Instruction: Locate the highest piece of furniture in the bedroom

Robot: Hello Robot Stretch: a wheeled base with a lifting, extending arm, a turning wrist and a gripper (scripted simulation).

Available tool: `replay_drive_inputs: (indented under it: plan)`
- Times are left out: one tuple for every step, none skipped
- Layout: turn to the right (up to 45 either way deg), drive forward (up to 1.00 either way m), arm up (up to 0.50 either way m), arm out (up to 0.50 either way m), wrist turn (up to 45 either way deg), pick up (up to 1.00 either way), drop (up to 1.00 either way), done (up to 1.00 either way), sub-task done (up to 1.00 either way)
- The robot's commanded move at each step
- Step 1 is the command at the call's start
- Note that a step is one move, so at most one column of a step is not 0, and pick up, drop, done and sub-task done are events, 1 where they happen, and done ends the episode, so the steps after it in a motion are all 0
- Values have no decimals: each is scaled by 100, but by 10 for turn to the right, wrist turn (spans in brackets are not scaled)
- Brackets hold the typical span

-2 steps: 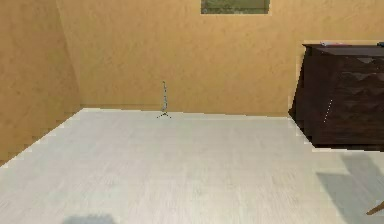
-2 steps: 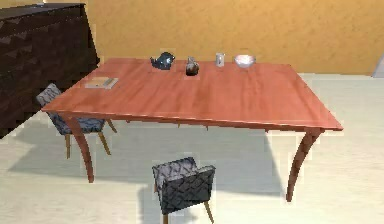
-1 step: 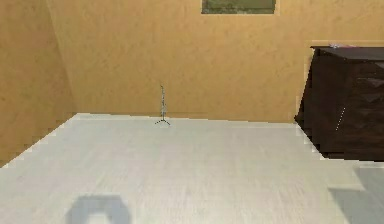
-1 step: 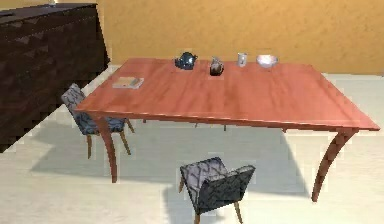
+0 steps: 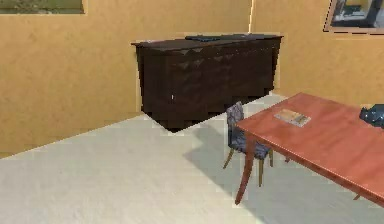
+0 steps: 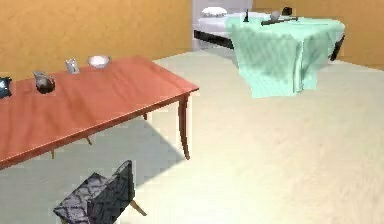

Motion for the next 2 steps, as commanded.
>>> replay_drive_inputs:
  plan:
    - [450, 0, 0, 0, 0, 0, 0, 0, 0]
    - [120, 0, 0, 0, 0, 0, 0, 0, 0]
